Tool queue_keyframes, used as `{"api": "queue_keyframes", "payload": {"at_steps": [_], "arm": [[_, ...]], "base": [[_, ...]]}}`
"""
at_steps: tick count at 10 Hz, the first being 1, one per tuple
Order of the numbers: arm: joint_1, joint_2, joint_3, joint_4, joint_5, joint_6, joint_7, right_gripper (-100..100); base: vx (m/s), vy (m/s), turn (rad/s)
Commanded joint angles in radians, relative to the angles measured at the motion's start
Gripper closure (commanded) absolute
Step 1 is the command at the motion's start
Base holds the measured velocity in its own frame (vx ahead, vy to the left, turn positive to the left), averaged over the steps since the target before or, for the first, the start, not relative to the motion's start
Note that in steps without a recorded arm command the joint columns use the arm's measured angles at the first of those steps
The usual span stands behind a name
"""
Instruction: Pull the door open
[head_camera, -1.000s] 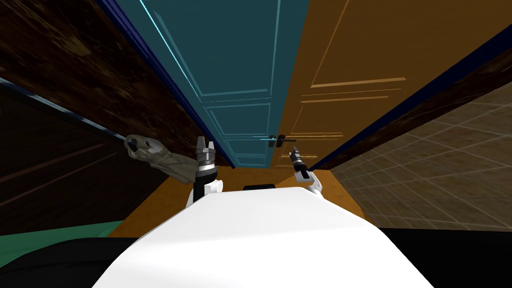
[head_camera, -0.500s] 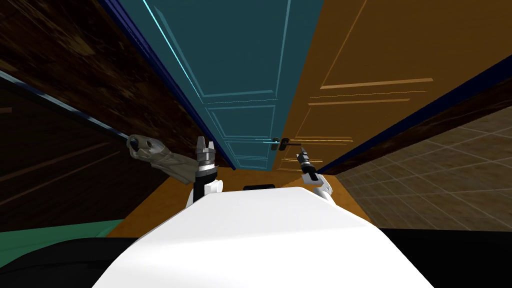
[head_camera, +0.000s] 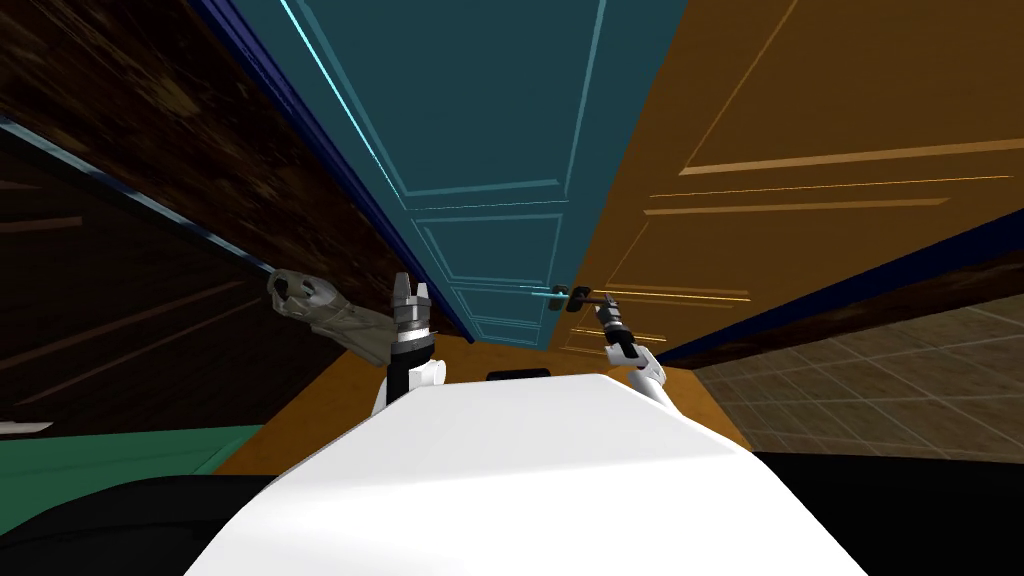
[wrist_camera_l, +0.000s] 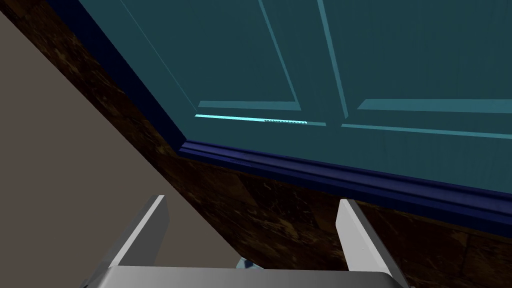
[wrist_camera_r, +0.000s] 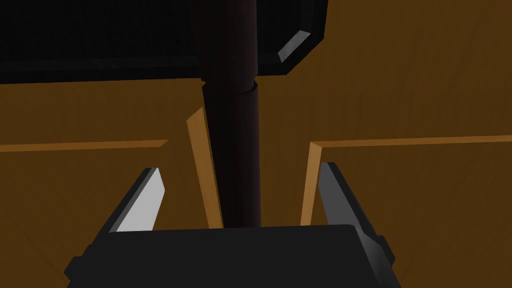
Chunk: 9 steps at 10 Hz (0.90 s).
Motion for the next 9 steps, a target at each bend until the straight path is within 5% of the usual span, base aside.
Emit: {"api": "queue_keyframes", "payload": {"at_steps": [1, 2, 7, 9], "arm": [[0.0, 0.0, 0.0, 0.0, 0.0, 0.0, 0.0, -100], [0.0, 0.0, 0.0, 0.0, 0.0, 0.0, 0.0, 100], [0.0, 0.0, 0.0, 0.0, 0.0, 0.0, 0.0, 100], [0.021, -0.021, 0.0, 0.001, 0.0, -0.007, -0.017, 100]], "base": [[0.085, 0.023, 0.03], [-0.011, -0.005, -0.026], [-0.016, -0.003, 0.003], [-0.163, -0.046, 0.056]]}}
